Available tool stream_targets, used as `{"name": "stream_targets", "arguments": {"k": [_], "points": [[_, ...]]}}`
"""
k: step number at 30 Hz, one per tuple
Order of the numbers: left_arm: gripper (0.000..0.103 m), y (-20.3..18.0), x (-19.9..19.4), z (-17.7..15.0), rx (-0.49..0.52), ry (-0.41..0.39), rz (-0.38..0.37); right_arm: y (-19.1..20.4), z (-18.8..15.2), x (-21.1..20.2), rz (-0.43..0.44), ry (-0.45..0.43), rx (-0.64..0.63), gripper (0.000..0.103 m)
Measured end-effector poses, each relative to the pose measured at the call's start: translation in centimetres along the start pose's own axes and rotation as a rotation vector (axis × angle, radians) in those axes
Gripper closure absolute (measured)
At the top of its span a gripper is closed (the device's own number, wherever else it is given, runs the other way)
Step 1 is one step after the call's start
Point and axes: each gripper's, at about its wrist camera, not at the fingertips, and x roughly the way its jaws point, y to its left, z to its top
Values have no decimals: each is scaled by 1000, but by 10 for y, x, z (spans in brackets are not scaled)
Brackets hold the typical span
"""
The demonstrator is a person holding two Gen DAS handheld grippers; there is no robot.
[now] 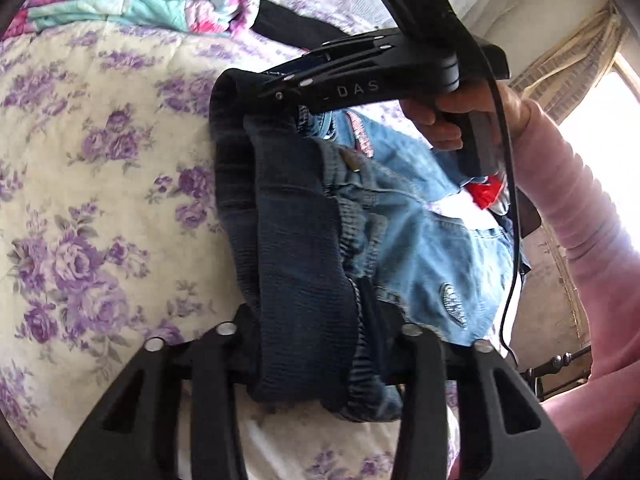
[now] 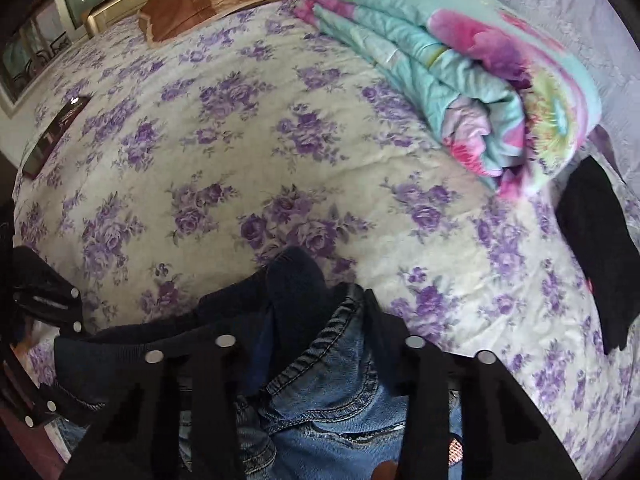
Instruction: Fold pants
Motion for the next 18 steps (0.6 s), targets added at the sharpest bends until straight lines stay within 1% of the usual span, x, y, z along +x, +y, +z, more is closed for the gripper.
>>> {"name": "stream_targets", "arguments": {"k": [1,3,4,6,7,8,10,11,12,13,14,15,16,17,18], "points": [[70,-5,-2,-1,21,-14,12,-3,1,-4,0,-14,20,68],[71,-12,-16,0,68,-61,27,0,4,-22,2,-77,16,69],[72,-16,-25,0,89,-101,28,4,9,-32,3,-115,1,70],[72,-17,-43,0,96,-170,34,10,18,-43,8,-170,-30,70],[72,-13,-55,0,83,-216,55,14,27,-45,8,-196,-37,70],[72,-6,-62,-2,65,-234,73,19,37,-42,15,-218,-43,70],[71,8,-66,-7,12,-227,123,25,47,-26,27,-243,-55,69],[71,22,-58,-10,-44,-185,138,27,52,-12,32,-231,-49,64],[71,32,-52,-11,-79,-153,146,28,53,4,35,-214,-30,59],[71,41,-46,-15,-115,-119,163,29,51,22,38,-194,-6,51],[70,47,-42,-17,-144,-91,160,31,49,29,45,-185,12,46],[69,48,-45,-17,-150,-94,151,32,44,30,48,-196,29,46],[66,45,-50,-17,-137,-113,151,31,38,22,47,-224,50,43],[64,42,-54,-17,-125,-130,161,30,29,7,51,-255,83,37],[64,37,-59,-18,-104,-152,173,30,15,-15,60,-302,120,34]]}}
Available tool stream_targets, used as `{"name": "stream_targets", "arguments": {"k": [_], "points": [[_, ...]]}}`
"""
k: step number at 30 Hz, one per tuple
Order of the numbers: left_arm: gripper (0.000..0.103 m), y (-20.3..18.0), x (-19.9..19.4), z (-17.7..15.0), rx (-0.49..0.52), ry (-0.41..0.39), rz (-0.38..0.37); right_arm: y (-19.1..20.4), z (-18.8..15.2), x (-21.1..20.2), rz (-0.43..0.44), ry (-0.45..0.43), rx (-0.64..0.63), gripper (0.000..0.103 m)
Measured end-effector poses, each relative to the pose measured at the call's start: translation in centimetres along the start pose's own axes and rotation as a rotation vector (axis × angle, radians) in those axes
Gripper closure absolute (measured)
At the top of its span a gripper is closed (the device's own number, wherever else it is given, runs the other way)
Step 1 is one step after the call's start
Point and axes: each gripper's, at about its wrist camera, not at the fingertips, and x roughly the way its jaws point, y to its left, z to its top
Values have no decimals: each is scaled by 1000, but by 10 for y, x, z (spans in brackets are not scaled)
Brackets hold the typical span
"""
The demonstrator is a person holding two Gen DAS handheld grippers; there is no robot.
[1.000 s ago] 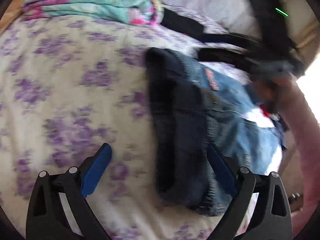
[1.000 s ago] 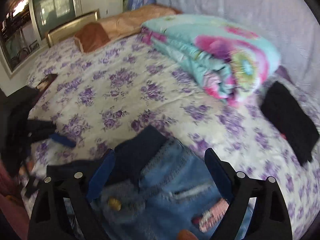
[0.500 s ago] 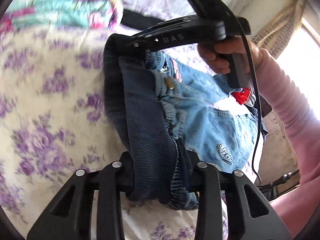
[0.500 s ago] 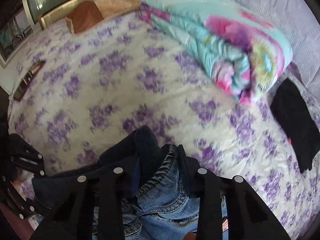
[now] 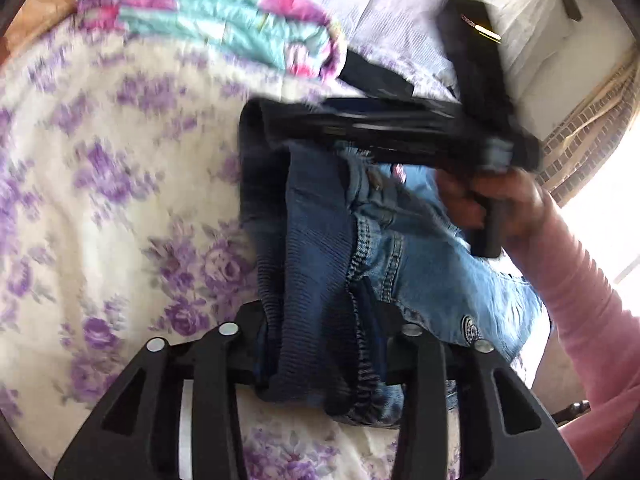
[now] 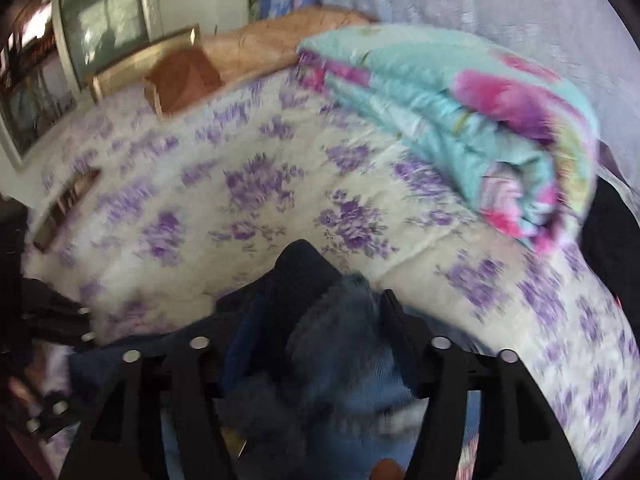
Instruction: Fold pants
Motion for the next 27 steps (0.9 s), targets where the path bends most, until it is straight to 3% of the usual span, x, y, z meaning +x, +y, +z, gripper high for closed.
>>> {"name": "stream_targets", "arguments": {"k": [2,5,6,8,9,10,13,15,16,19,22,25,27], "points": [[65,-11,-14,-3,51,-57,70,5,-23,-58,12,-118,43,18],[66,-25,-33,3,106,-137,122,13,-82,-128,-59,-199,137,10],[64,-32,-37,6,122,-159,114,15,-103,-142,-79,-199,155,10],[48,-49,-36,11,189,-180,118,20,-147,-164,-150,-184,189,10],[37,-58,-35,7,225,-177,138,23,-168,-171,-192,-168,204,10],[33,-68,-29,2,265,-164,188,25,-189,-175,-231,-148,223,10],[30,-73,-9,-7,310,-113,321,19,-258,-179,-312,-57,343,9],[28,-44,7,-10,215,18,381,8,-299,-177,-365,35,455,9],[29,-28,5,-14,145,46,345,6,-310,-189,-347,-6,493,9],[30,-15,-17,-12,65,29,267,-12,-311,-229,-366,-116,580,10],[31,-46,-49,0,157,-105,313,-62,-296,-273,-409,-319,678,10],[24,-84,-58,17,233,-171,206,-128,-279,-280,-367,-433,777,10],[15,-104,-49,28,269,-179,155,-172,-275,-265,-332,-435,824,10]]}}
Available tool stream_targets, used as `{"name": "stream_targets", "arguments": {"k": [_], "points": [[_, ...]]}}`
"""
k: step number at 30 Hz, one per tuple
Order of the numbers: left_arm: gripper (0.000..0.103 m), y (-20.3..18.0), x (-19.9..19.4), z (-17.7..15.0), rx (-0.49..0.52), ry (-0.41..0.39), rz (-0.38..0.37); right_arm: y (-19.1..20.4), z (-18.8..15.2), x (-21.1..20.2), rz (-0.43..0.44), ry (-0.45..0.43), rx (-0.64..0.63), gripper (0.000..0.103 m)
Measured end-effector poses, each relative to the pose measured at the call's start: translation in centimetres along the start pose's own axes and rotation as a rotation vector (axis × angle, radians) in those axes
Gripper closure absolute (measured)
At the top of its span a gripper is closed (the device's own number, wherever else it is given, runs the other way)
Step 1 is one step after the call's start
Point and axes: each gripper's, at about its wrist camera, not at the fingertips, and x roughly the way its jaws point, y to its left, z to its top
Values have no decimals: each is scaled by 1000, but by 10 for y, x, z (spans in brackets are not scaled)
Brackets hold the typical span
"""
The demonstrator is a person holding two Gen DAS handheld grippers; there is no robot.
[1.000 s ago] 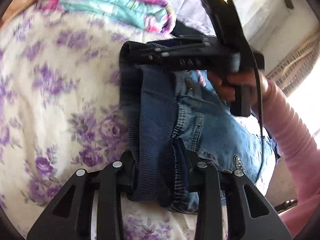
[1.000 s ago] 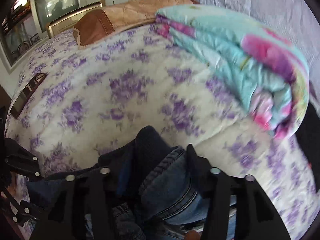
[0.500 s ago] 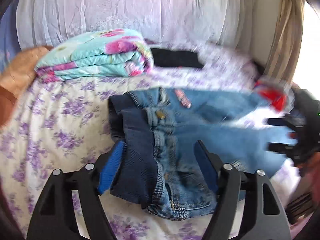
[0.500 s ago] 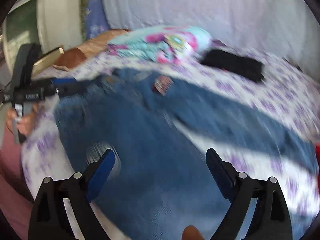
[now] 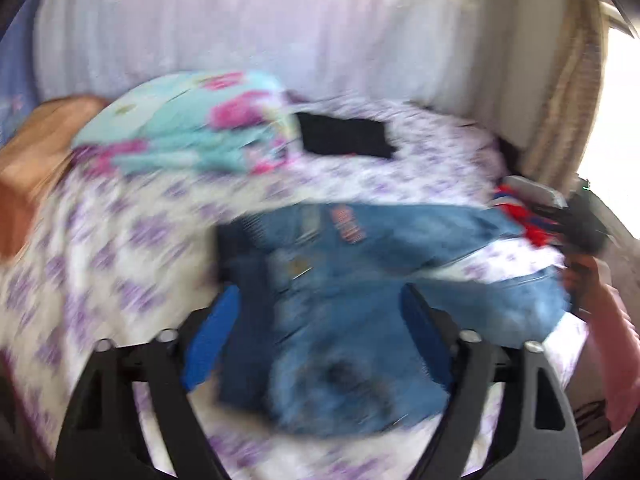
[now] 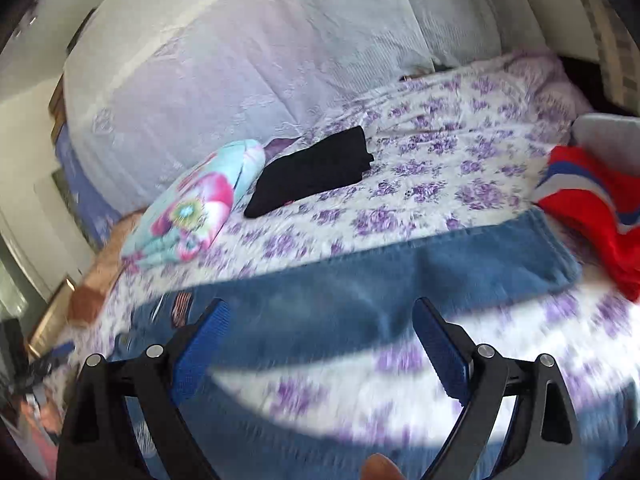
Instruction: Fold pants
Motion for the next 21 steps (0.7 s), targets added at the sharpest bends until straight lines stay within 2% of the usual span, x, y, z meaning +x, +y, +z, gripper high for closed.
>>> {"name": "stream_targets", "arguments": {"k": [2,3,4,5,6,7,9,10,11,12,14,15,16,17,19,21], "points": [[14,-13,25,6,41,31,-14,-34,10,39,-60,50,60,10],[14,-13,45,5,45,83,-4,-53,12,58,-104,101,95,10],[14,-8,68,-2,29,168,11,-75,5,77,-165,159,126,11],[14,-3,86,-9,11,244,30,-85,-2,81,-185,189,153,15],[15,5,102,-22,4,310,47,-94,-6,74,-128,142,170,15],[15,6,104,-32,43,314,46,-99,-7,65,-95,131,197,15],[15,-6,89,-38,161,307,96,-103,-12,52,-130,146,215,13],[15,-10,80,-36,207,309,138,-101,-13,46,-150,166,200,3],[15,-11,72,-32,234,290,165,-95,-14,39,-203,186,167,3],[14,-9,62,-22,256,252,184,-84,-13,33,-202,199,119,3],[14,4,44,8,244,192,170,-60,-8,20,-101,185,31,3],[14,12,40,23,227,177,152,-46,-7,13,-61,136,-25,3],[14,21,40,40,211,168,133,-20,-3,5,-35,32,-118,3],[14,29,46,55,205,171,123,3,-1,5,-20,-3,-212,3],[14,43,65,75,210,215,94,45,3,26,20,125,-395,3],[14,54,95,90,213,299,50,86,4,49,44,204,-535,3]]}}
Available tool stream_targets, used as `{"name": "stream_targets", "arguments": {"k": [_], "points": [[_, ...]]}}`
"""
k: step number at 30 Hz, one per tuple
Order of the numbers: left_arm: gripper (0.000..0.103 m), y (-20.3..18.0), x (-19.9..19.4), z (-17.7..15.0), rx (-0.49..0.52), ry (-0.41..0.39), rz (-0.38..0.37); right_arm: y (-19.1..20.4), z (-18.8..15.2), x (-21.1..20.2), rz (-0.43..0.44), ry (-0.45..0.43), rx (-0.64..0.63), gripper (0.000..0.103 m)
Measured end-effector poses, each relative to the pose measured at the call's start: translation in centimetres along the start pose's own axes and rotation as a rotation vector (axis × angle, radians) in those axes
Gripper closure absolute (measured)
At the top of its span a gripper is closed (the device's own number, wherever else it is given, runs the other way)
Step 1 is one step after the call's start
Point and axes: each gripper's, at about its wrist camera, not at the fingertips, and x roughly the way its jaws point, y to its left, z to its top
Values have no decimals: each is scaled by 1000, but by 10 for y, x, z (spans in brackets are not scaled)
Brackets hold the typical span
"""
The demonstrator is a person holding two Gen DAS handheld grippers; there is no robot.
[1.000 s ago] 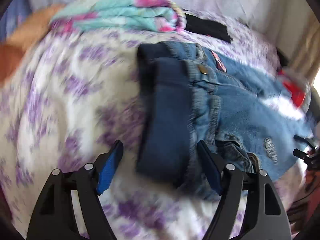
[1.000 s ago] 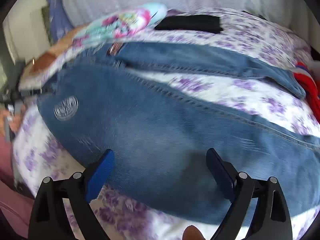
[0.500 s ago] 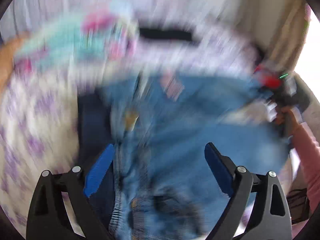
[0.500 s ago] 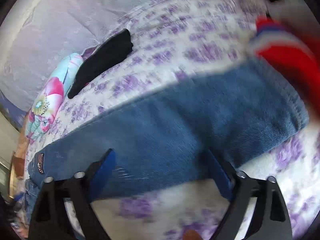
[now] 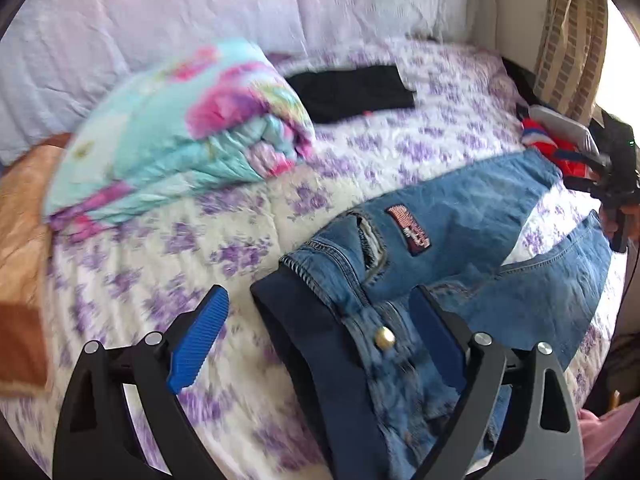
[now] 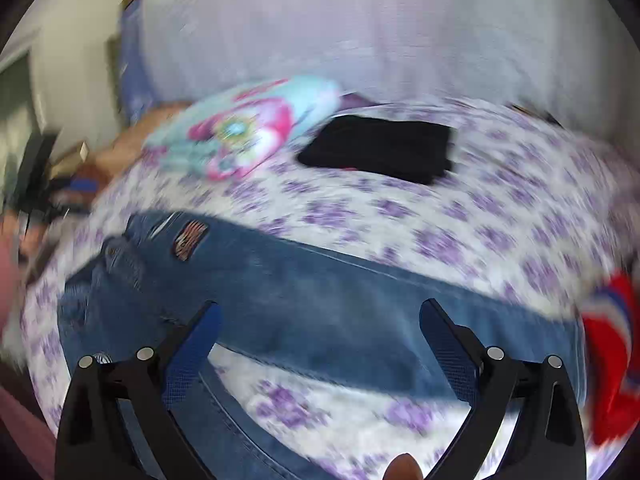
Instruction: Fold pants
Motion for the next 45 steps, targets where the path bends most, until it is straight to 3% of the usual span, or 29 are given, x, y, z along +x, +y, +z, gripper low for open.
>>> {"name": "stream_targets", "arguments": {"k": [4,9,11,18,21,22,23,24,26,28,30,37,40,45], "points": [[14,13,46,16,0,111,-66,41,41,56,139,135,-160,4],[15,22,91,28,44,218,-119,59,68,122,217,272,-271,6],[18,27,107,32,55,271,-169,64,75,143,254,326,-311,19],[20,28,144,47,155,428,-314,55,84,199,341,484,-408,28],[23,24,161,49,194,504,-330,50,76,211,383,532,-416,41],[27,21,163,50,213,513,-329,49,75,209,404,527,-414,56],[31,19,163,50,227,510,-332,50,74,206,424,519,-416,75],[46,16,160,51,242,503,-351,50,74,201,443,512,-415,83],[58,10,151,51,263,482,-366,49,71,189,446,492,-428,94],[70,7,141,47,269,451,-357,49,69,174,432,459,-426,95],[73,2,126,43,280,408,-326,54,69,150,396,409,-448,96],[76,-42,19,22,439,101,-162,88,61,28,226,192,-571,96],[77,-66,-25,-7,510,14,-115,124,31,-29,155,98,-687,96],[77,-100,-59,-79,624,-53,-70,181,-47,-62,78,53,-854,96]]}}
